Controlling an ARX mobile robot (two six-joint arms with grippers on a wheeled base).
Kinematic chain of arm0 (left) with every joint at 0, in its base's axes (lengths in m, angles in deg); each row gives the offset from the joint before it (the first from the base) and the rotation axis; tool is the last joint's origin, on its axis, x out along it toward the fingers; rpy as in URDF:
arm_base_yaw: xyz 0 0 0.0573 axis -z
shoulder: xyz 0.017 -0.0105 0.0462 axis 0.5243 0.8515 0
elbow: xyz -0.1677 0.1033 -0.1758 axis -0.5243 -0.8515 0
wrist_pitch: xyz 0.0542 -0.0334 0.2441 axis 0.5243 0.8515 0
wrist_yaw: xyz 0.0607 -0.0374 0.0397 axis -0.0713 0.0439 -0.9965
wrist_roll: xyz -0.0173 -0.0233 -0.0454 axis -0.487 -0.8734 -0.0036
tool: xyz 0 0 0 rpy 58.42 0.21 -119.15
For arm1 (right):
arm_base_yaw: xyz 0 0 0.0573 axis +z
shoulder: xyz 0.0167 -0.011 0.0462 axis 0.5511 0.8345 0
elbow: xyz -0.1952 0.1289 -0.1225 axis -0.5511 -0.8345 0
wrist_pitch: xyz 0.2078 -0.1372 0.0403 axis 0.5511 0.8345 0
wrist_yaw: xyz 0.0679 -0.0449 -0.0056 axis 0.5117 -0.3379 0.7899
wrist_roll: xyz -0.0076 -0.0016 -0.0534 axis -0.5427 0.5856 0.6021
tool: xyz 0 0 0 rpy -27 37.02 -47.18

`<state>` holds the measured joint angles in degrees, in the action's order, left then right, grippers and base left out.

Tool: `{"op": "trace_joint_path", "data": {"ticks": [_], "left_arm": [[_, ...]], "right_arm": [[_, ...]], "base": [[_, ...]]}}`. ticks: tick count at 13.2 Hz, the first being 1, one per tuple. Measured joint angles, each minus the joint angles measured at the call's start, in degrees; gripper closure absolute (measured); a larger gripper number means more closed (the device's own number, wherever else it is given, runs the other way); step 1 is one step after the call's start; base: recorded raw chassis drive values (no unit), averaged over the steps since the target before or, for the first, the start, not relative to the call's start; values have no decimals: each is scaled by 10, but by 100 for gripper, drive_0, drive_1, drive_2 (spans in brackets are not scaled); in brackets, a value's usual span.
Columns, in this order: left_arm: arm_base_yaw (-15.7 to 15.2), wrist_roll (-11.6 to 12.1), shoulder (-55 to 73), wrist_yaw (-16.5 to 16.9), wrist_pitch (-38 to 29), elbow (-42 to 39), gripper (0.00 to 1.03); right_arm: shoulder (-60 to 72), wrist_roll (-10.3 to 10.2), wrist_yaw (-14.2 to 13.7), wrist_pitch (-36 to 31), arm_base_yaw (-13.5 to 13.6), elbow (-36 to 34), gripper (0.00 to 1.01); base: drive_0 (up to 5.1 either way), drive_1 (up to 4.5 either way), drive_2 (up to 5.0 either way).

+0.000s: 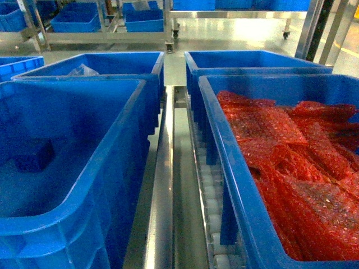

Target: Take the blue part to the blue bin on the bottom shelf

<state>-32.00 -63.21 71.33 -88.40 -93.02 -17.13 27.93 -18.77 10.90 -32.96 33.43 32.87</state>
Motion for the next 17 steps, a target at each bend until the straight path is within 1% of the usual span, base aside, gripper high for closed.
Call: {"op": "trace_joint_path", "data": {"ticks": [1, 4, 6, 10, 11, 14, 15, 17], "left_arm": [[5, 0, -64, 8, 37, -21, 101], [5, 0, -121, 9, 93, -21, 101], [5, 0, -144, 9, 111, -21, 101], [5, 0, -199, 9, 169, -21, 101], [5, 0, -282, 9, 274, -21, 101], [5, 0, -292, 9, 269, -21, 101], [5, 0, -292, 9, 269, -21, 98], [5, 0, -292, 9, 269, -21, 63]], "right_arm": [[0, 0, 0, 0, 0, 0, 3], [0, 0, 0, 0, 0, 0, 3], [0, 0, 0, 0, 0, 0, 3], [0, 0, 0, 0, 0, 0, 3], [0, 0, 0, 0, 0, 0, 3], [0, 0, 0, 0, 0, 0, 3], [0, 0, 0, 0, 0, 0, 3], [0, 0, 0, 0, 0, 0, 3]], "base": [[0, 0, 0], [0, 0, 0], [0, 0, 0], [0, 0, 0], [0, 0, 0], [0, 0, 0], [0, 0, 0], [0, 0, 0]]}}
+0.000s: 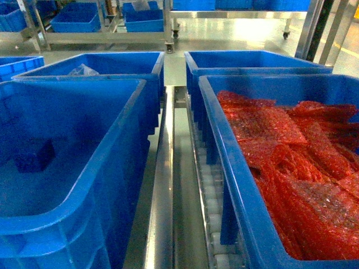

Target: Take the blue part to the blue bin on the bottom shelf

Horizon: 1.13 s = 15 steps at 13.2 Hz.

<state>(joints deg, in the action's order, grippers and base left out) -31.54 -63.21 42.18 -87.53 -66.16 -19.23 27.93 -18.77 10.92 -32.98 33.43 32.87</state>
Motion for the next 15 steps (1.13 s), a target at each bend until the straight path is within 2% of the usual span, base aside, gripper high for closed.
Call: {"op": "trace_joint_path", "data": {"ticks": [1, 3, 4, 15], "left_arm": [[0, 0, 0, 0, 0, 0, 49], [0, 0, 0, 0, 0, 0, 13], [0, 0, 0, 0, 0, 0, 4], [0, 0, 0, 0, 0, 0, 5]], "right_arm": [[0, 0, 0, 0, 0, 0, 3], [0, 0, 0, 0, 0, 0, 3], [0, 0, 0, 0, 0, 0, 3], [0, 0, 0, 0, 0, 0, 3]], "base": [[0, 0, 0], [0, 0, 0], [0, 0, 0], [0, 0, 0]]}}
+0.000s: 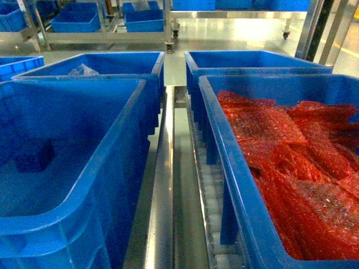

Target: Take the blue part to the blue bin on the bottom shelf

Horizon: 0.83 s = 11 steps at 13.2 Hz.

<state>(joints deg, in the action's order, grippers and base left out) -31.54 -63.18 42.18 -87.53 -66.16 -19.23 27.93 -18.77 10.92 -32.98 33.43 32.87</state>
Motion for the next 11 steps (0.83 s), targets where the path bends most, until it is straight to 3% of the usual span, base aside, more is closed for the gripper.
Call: {"op": "trace_joint_path", "data": {"ticks": [11], "left_arm": [[0, 0, 0, 0, 0, 0, 5]], "right_arm": [[0, 0, 0, 0, 0, 0, 3]], "base": [[0, 0, 0]]}}
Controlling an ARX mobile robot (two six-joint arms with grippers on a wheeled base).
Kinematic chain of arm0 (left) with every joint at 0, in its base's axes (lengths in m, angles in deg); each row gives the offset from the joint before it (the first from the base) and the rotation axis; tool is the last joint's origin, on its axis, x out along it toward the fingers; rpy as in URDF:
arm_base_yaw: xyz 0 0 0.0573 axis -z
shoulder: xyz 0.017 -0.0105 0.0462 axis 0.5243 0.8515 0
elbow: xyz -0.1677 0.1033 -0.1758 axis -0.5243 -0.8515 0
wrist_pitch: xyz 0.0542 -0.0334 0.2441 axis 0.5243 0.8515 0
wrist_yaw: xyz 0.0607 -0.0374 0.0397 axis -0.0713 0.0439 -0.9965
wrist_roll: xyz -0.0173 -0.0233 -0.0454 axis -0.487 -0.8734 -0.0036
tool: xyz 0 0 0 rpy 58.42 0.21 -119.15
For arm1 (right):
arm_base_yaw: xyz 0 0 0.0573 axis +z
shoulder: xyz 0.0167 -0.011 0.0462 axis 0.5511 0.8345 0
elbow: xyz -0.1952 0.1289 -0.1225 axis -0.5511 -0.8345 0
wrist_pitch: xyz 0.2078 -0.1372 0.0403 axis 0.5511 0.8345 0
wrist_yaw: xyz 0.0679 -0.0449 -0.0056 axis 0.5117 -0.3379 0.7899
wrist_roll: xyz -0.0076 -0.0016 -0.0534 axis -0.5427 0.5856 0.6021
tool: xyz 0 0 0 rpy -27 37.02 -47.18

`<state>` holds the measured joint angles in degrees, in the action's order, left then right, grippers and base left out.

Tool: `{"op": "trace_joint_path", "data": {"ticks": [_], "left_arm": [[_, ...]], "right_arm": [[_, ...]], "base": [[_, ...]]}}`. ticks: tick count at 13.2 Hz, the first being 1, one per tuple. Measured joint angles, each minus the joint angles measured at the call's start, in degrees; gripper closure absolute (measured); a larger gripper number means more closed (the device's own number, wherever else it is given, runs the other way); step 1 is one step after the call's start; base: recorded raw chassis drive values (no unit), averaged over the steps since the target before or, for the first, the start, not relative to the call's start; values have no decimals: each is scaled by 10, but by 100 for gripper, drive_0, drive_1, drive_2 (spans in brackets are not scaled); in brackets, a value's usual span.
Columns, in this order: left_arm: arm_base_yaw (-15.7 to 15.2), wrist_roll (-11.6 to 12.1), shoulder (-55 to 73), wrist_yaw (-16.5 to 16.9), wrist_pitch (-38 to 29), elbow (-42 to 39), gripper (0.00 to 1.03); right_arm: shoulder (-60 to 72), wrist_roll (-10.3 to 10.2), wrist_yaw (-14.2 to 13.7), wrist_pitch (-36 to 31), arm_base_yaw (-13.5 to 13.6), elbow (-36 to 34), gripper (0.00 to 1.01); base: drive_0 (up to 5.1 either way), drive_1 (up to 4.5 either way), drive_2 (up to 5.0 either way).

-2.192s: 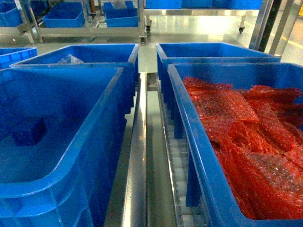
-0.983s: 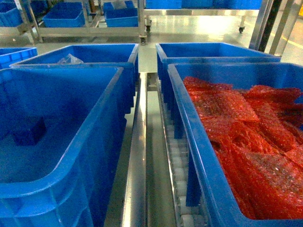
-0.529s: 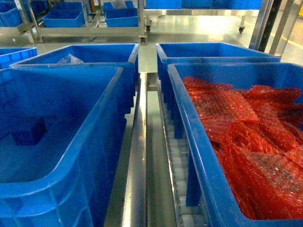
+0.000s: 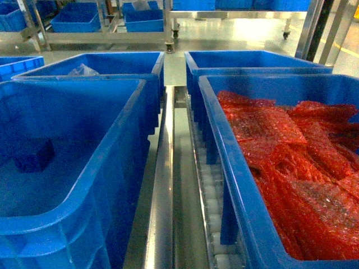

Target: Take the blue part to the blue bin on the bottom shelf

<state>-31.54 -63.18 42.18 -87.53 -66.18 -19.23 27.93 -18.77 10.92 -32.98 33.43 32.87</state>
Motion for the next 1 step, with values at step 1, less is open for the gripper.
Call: {"op": "trace_joint_path", "data": {"ticks": [1], "left_arm": [[0, 0, 0, 0, 0, 0, 5]], "right_arm": [[0, 0, 0, 0, 0, 0, 3]], "base": [[0, 0, 0]]}}
